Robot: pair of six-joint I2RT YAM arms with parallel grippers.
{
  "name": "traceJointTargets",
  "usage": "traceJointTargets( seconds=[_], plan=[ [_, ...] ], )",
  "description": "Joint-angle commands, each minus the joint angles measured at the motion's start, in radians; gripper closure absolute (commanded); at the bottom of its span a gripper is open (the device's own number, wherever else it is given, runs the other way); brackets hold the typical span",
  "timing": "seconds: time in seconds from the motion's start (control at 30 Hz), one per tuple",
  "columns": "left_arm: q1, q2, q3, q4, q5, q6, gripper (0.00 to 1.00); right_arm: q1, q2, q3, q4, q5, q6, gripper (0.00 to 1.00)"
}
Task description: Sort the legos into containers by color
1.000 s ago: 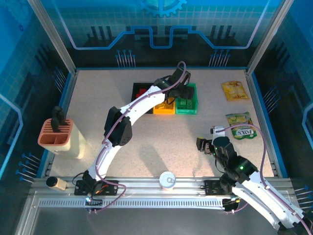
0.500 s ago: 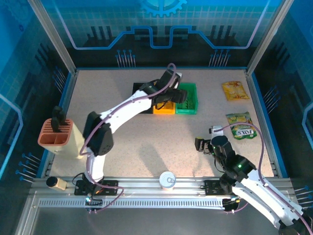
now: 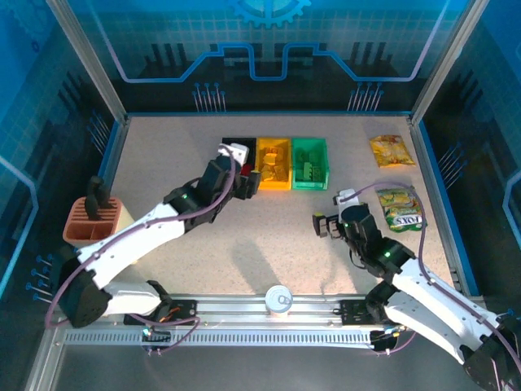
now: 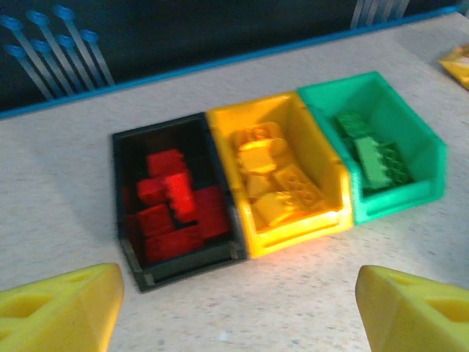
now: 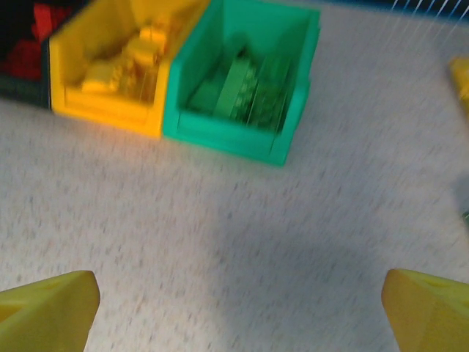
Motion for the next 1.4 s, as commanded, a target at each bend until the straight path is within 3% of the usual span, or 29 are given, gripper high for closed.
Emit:
traceJointTargets(
  seconds=[0.0,0.1,0.13,0.27,0.43,0.6,0.83,1.2,1.3,1.37],
  plan=[
    [-0.001,-0.114,-0.117,0.095,-0.206,0.08,0.14,0.012,-0.024,0.033,0.083,0.187,-0.115,0.0],
    [-0.002,-0.202,-0.244,0.19,-0.292,0.134,0.12,0.009,-0.071,-0.004,0.148,0.242,-0.222,0.0],
    [-0.002,-0.229,-0.289,0.223,-0.327,0.147,0.07,0.009,-0.092,-0.024,0.169,0.246,-0.257,0.0],
    [-0.001,-0.295,-0.434,0.344,-0.412,0.176,0.01,0.007,-0.191,-0.114,0.195,0.311,-0.261,0.0],
    [0.0,-0.292,-0.514,0.314,-0.518,0.107,0.01,0.007,-0.375,-0.273,0.207,0.373,-0.26,0.0],
    [-0.001,-0.285,-0.578,0.262,-0.53,0.008,0.01,0.007,-0.526,-0.367,0.12,0.396,-0.197,0.0],
    [0.002,-0.355,-0.594,0.214,-0.54,-0.044,0.01,-0.008,-0.549,-0.374,0.11,0.392,-0.192,0.0],
    [0.003,-0.783,-0.734,0.102,-0.674,-0.144,0.01,-0.015,-0.497,-0.372,0.143,0.411,-0.179,0.0],
    [0.004,-0.936,-0.811,0.19,-0.7,-0.05,0.01,-0.017,-0.497,-0.382,0.17,0.419,-0.185,0.0],
    [0.004,-1.017,-0.9,0.353,-0.692,0.122,0.01,-0.018,-0.502,-0.389,0.189,0.419,-0.191,0.0]
  ],
)
